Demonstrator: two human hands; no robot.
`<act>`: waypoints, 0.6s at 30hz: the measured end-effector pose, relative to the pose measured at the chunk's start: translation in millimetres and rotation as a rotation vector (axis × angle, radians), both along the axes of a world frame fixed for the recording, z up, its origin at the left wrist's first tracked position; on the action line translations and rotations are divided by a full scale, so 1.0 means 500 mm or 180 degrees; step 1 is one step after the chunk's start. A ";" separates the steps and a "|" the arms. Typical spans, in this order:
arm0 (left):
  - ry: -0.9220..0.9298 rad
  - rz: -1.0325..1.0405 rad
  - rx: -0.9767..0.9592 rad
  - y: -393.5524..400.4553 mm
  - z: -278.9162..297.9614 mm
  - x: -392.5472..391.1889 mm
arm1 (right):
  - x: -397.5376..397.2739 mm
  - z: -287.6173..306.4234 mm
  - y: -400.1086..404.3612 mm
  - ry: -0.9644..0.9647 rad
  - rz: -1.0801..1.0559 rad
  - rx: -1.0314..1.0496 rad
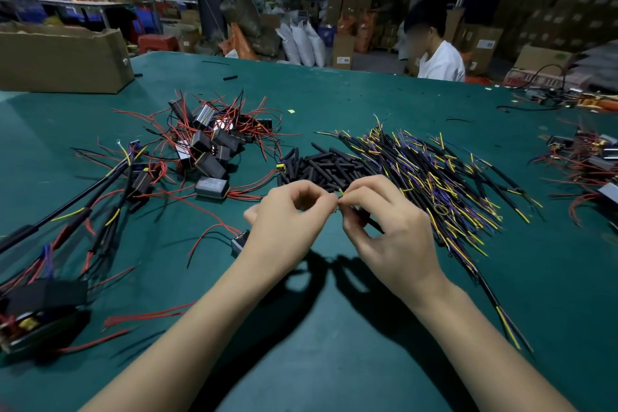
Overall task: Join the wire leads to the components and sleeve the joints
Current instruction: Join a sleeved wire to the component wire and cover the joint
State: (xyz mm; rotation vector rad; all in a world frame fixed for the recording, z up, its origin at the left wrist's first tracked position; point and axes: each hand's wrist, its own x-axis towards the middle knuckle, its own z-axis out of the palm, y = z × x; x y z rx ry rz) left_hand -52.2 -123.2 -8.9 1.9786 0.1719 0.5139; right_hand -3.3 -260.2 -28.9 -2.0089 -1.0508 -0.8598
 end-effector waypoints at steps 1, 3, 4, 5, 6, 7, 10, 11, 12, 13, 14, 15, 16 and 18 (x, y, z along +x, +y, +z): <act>-0.0211 0.0082 0.0429 0.000 -0.006 -0.005 | 0.000 0.002 -0.002 0.0273 0.0065 0.0076; -0.0662 0.0113 0.1308 0.006 -0.016 -0.015 | 0.001 0.005 -0.003 0.0772 0.0226 0.0244; -0.0805 0.0085 0.1628 0.011 -0.020 -0.017 | 0.002 0.007 -0.003 0.0945 0.0288 0.0313; -0.0889 0.0073 0.1838 0.016 -0.024 -0.018 | 0.003 0.008 -0.002 0.1102 0.0342 0.0381; -0.0945 0.0076 0.1974 0.021 -0.028 -0.018 | 0.004 0.010 -0.001 0.1266 0.0378 0.0447; -0.0996 0.0088 0.2074 0.023 -0.031 -0.018 | 0.004 0.011 0.000 0.1422 0.0405 0.0504; -0.1101 0.0147 0.2257 0.023 -0.035 -0.016 | 0.003 0.011 0.000 0.1593 0.0388 0.0496; -0.1103 0.0154 0.2261 0.023 -0.037 -0.015 | 0.001 0.012 -0.001 0.1540 0.0366 0.0436; -0.1091 0.0161 0.2235 0.023 -0.038 -0.013 | 0.001 0.013 -0.002 0.1452 0.0350 0.0358; -0.1058 0.0169 0.2186 0.024 -0.040 -0.012 | -0.001 0.014 -0.003 0.1330 0.0322 0.0253; -0.1004 0.0180 0.2134 0.022 -0.041 -0.012 | -0.003 0.015 -0.004 0.1178 0.0262 0.0116; -0.0929 0.0187 0.2074 0.019 -0.041 -0.012 | -0.006 0.015 -0.005 0.0941 0.0148 -0.0054; -0.0838 0.0178 0.1982 0.015 -0.040 -0.012 | -0.008 0.014 -0.006 0.0575 -0.0031 -0.0251; -0.0574 0.0086 0.1528 0.010 -0.036 -0.010 | -0.010 0.013 -0.005 -0.0339 -0.0425 -0.0599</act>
